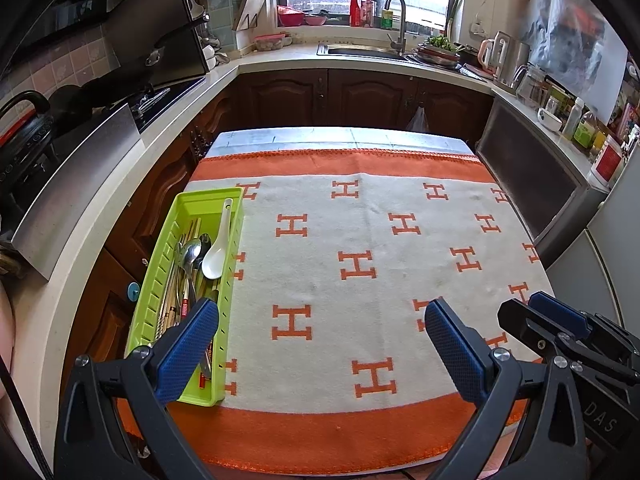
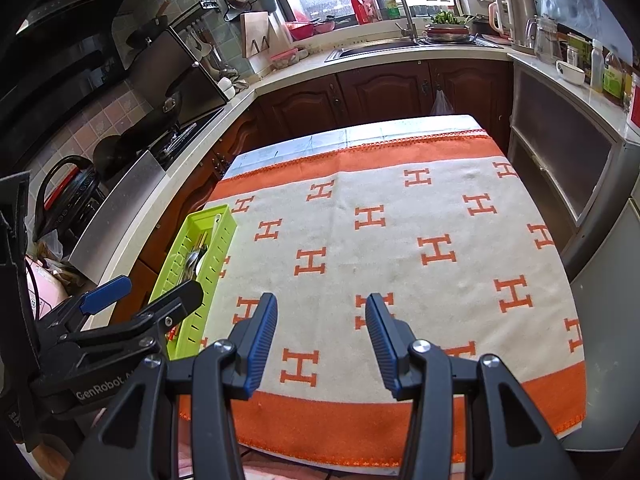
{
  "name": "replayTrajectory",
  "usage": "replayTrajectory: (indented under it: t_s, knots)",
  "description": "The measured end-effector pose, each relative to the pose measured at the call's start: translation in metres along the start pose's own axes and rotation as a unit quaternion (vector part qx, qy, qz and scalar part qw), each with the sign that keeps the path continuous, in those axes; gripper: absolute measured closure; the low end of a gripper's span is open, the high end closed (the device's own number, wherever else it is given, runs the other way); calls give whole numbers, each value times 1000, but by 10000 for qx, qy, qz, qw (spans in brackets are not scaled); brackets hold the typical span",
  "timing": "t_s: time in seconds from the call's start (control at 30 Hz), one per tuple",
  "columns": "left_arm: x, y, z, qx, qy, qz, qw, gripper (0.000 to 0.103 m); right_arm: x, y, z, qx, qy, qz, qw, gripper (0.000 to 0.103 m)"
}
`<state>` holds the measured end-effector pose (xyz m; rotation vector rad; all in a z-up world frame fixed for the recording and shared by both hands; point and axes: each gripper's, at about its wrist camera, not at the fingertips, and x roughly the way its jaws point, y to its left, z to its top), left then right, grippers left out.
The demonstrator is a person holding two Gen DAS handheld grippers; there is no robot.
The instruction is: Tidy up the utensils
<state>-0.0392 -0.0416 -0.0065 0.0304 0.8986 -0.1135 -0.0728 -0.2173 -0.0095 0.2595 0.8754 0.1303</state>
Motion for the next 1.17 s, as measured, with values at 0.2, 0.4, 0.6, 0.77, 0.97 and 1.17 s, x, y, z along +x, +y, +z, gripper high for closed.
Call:
replayTrajectory:
  t_s: [0.2,0.4,0.6,0.77,0.97,1.17]
  knots:
    - [1,1,0,9,6,4,10000,1,2,-1,-2,12,10,4,10000,57]
    - [1,2,0,12,4,8,10000,1,2,0,-3,19,15,4,10000,57]
    - [1,0,0,10,5,14,10000,1,2,-1,-2,15,11,11,10000,57]
    - [1,0,0,13,-1,13,10000,1,2,-2,-2,22,18,18,10000,57]
    - [1,0,0,12,-7,17,10000,1,3,-2,-4,30,4,23,10000,57]
    - [1,1,0,12,-1,22,10000,1,3,-2,-3,30,4,25,10000,57]
